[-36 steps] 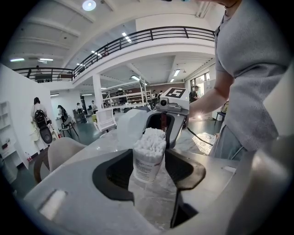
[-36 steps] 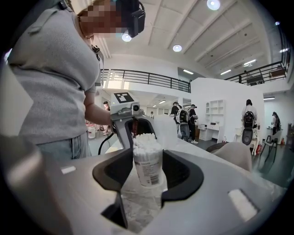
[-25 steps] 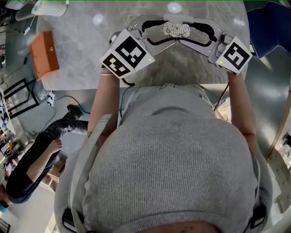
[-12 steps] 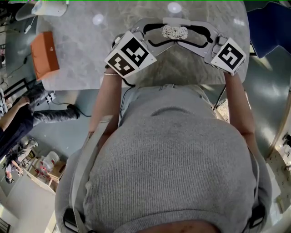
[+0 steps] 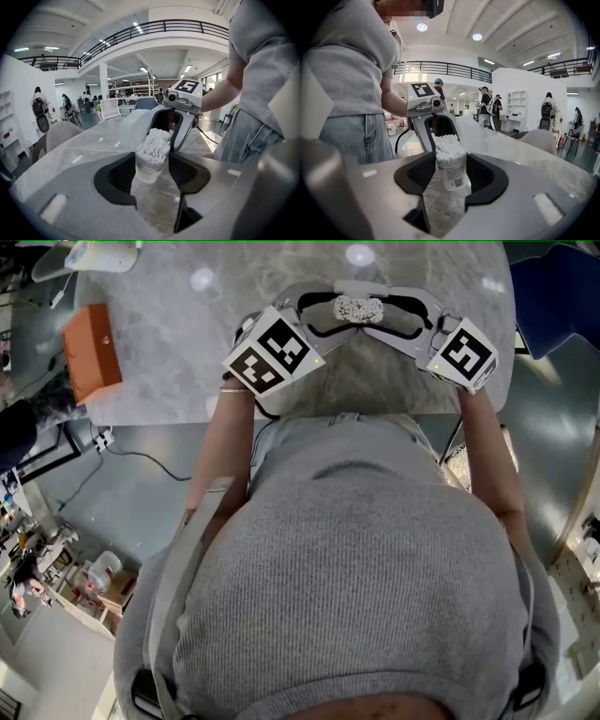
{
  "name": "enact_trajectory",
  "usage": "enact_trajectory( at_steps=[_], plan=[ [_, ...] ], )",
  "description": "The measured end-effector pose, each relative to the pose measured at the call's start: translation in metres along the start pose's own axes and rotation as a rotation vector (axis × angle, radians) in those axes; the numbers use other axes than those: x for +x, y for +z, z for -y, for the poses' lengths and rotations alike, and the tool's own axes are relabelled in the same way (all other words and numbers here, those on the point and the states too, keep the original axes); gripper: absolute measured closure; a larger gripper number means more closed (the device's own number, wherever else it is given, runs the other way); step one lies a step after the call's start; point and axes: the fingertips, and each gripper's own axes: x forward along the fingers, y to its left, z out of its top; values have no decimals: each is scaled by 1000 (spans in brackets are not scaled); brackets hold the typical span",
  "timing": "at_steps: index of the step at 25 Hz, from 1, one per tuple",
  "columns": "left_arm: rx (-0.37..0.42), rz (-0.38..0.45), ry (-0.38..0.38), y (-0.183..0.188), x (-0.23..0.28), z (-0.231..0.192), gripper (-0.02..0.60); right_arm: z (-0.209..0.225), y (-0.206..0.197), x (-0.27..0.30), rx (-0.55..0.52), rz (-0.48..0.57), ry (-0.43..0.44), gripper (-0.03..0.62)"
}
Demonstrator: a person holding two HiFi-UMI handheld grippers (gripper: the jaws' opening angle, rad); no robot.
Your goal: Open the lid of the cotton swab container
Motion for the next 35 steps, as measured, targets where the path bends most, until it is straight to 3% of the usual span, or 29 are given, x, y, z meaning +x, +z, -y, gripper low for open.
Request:
enact_trajectory(
  at_steps=[35],
  plan=[
    [-45,-88,-22,-37,27,6,359,-3,-40,12,41,-81,7,390]
  ],
)
